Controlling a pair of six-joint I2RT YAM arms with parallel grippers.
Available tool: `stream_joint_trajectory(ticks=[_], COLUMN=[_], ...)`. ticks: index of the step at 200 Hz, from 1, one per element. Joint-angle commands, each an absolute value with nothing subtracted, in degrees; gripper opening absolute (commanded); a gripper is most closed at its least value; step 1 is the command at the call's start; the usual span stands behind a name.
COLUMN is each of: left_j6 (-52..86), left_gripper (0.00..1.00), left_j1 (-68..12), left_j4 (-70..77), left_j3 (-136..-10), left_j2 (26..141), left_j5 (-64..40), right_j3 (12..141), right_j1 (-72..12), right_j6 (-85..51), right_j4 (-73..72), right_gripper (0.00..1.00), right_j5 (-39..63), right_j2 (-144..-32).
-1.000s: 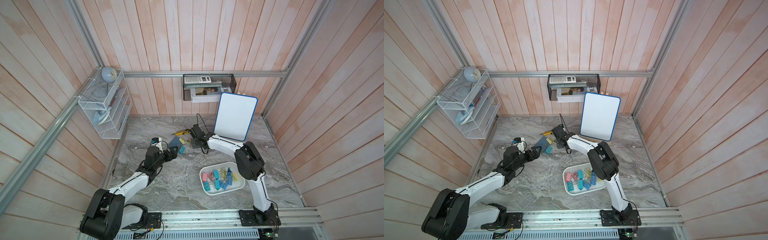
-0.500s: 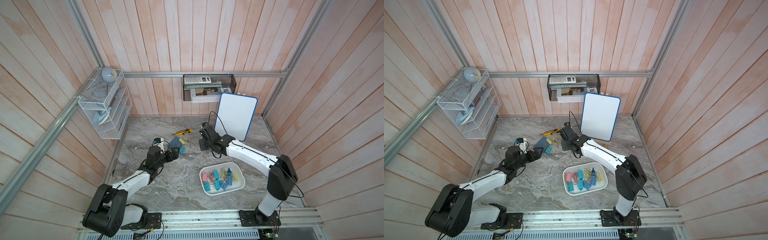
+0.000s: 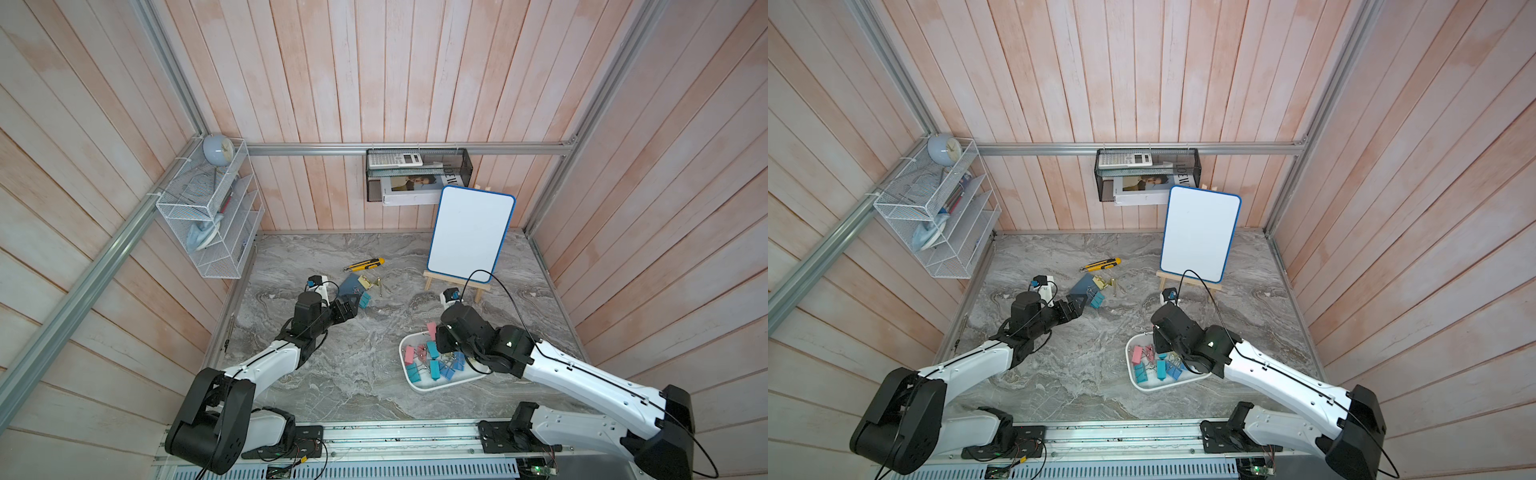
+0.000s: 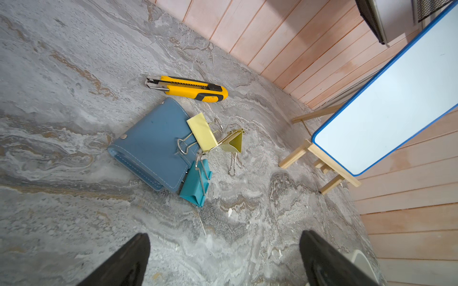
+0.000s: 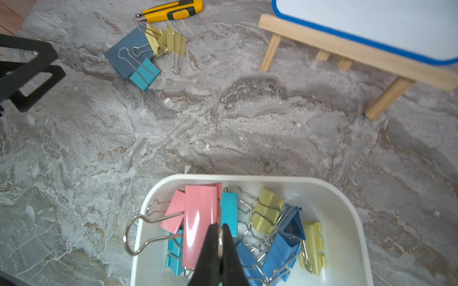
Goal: Put the binder clips in the storage box
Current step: Place the binder clip in the storage box, then pick up the binder clip at the center of the board.
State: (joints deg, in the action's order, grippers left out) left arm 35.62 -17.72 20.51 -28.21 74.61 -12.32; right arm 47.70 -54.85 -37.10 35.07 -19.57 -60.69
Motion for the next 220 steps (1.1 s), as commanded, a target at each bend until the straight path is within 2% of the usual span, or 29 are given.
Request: stream_joint_trajectory(ticks=[1, 57, 85, 98, 123, 148, 191, 200, 220], left_j6=[35.6, 35.4, 35.1, 35.1, 35.1, 35.0, 34.3, 33.6, 31.6], left_gripper=[1.00, 1.00, 1.00, 1.00, 1.00, 1.00, 1.00, 0.93, 0.62], left_j1=[-17.9, -18.0, -18.0, -18.0, -18.0, -18.0, -18.1, -18.6, -20.7], left_j4=[20.4, 20.1, 19.7, 19.7, 19.6, 19.7, 21.7, 21.5, 19.5], left_j3=[-29.2, -29.2, -29.1, -29.2, -29.2, -29.1, -29.7, -30.5, -34.0], left_j2=[74.8, 74.9, 74.4, 74.3, 74.1, 73.9, 73.6, 74.3, 77.6], left_j5=[-10.0, -9.4, -8.9, -8.9, -9.1, -9.5, -13.3, -13.9, -14.3], right_j3=[44.1, 41.2, 43.8, 45.5, 48.3, 47.0, 53.1, 53.3, 52.5], right_j1=[-56.3, -57.0, -57.0, -57.0, -57.0, -56.7, -50.9, -50.7, -50.8], right_j6=[-43.1, -43.5, -42.9, -42.7, -40.8, -36.8, -35.2, -35.0, -34.5], right_j4=[38.3, 38.9, 38.9, 38.4, 34.4, 20.8, 12.7, 10.9, 7.5], right_gripper=[0.00, 0.00, 0.23, 0.30, 0.34, 0.38, 0.40, 0.40, 0.41], right_j5=[-21.3, -24.0, -23.8, -24.7, -26.8, -27.8, -18.2, -17.4, -16.6], right_j2=[-59.9, -64.6, -66.4, -66.0, -64.7, -64.4, -71.3, -71.8, -72.1])
